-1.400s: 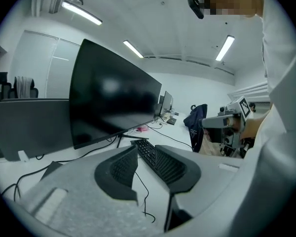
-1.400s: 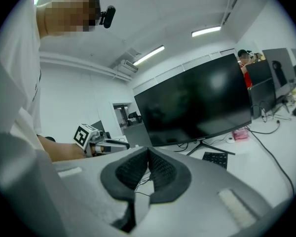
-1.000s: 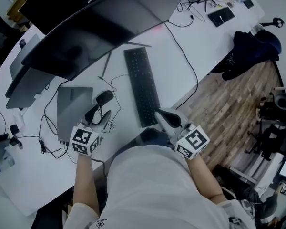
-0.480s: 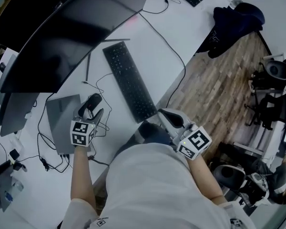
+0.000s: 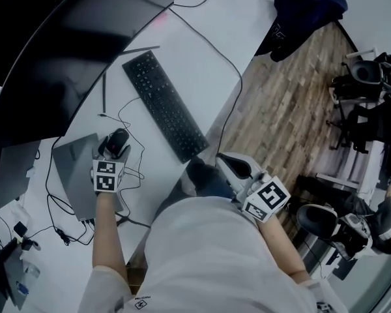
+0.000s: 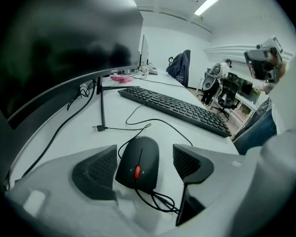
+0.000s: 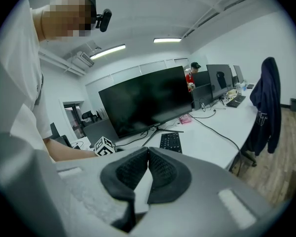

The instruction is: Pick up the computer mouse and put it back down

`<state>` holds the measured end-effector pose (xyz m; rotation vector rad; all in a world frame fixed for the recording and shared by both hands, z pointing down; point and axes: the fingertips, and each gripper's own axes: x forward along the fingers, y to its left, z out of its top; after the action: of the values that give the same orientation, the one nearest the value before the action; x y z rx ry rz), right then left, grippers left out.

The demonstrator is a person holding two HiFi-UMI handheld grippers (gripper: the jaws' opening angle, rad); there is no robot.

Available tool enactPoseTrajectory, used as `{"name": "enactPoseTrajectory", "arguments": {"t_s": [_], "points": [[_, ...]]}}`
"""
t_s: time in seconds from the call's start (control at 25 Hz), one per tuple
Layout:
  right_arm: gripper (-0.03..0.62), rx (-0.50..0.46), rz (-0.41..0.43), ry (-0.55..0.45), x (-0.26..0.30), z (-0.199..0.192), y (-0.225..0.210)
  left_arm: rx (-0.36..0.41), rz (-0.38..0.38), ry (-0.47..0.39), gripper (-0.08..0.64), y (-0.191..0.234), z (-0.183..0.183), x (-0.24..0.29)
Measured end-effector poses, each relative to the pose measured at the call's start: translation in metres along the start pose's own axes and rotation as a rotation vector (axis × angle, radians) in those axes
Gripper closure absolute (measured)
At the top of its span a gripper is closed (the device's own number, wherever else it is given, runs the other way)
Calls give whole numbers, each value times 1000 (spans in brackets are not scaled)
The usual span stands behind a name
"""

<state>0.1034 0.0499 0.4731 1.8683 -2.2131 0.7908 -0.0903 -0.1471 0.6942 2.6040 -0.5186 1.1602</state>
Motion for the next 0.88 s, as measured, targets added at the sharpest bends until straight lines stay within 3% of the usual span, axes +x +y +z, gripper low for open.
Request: {"name": "enactPoseTrajectory", "arguments": {"t_s": [0.52, 0.88], "points": [[589, -16, -66, 39, -23, -7, -12, 122, 12, 96, 219, 6, -12, 21], [589, -20, -55, 37, -24, -6, -13, 99, -10, 133, 219, 7, -12, 23]]}}
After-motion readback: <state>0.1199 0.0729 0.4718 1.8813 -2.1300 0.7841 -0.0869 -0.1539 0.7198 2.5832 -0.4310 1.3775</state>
